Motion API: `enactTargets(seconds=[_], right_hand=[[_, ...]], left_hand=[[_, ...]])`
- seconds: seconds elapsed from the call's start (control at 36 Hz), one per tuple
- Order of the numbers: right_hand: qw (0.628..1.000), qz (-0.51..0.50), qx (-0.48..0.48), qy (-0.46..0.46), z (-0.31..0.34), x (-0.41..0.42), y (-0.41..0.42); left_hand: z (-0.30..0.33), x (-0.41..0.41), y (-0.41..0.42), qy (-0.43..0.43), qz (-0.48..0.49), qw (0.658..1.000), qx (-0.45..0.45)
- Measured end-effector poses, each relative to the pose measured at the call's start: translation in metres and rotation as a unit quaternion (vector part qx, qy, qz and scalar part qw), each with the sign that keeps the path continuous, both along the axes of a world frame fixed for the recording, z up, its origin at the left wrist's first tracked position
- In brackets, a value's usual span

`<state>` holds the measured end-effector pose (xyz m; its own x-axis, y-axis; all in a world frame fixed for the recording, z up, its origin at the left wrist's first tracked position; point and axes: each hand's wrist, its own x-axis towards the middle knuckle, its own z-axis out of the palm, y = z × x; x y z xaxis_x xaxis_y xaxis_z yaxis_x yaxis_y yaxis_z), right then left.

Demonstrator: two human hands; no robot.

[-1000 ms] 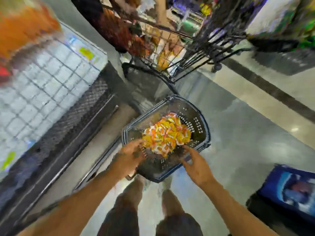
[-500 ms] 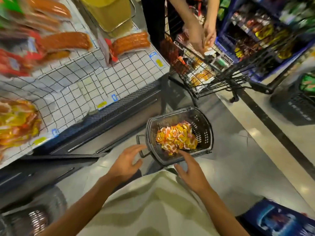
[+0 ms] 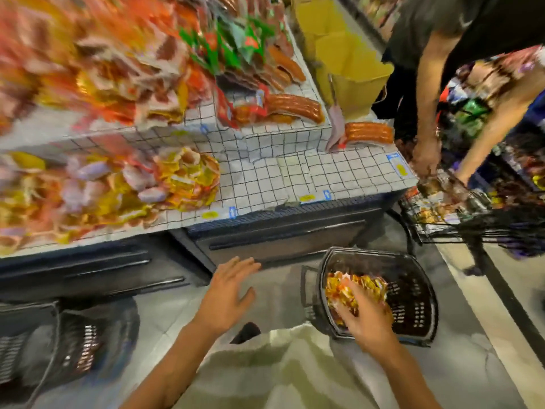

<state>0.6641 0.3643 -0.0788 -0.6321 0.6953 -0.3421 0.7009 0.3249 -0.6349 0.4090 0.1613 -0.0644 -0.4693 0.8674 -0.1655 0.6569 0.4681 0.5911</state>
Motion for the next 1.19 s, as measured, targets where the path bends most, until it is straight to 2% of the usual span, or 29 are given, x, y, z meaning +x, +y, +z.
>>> enactTargets(seconds=[0.33,0.53,0.75,0.86,1.06,1.19], right_hand=[[0.993,0.108,-0.041,-0.021,0.009,-0.1,-0.096],[0.989,0.143,-0.042,-0.012,0.023,-0.149,-0.099],[0.982,0.181,-0.042,0.039,0.027,-0.231,-0.07],[0.979,0.18,-0.074,0.065,0.029,-0.287,-0.056],[0.972,0.112,-0.155,0.139,0.025,-0.374,-0.03],[0.964,0.103,-0.169,0.179,0.017,-0.424,-0.008]], left_hand=[[-0.006,-0.066,-0.165,-0.013,0.153,0.988,-0.018],[-0.008,-0.095,-0.212,0.028,0.159,0.987,-0.021],[0.007,-0.137,-0.205,0.037,0.223,0.974,-0.015],[0.021,-0.163,-0.185,0.052,0.221,0.974,-0.009],[0.048,-0.212,-0.139,0.079,0.21,0.974,0.011],[0.055,-0.243,-0.107,0.096,0.199,0.975,0.017]])
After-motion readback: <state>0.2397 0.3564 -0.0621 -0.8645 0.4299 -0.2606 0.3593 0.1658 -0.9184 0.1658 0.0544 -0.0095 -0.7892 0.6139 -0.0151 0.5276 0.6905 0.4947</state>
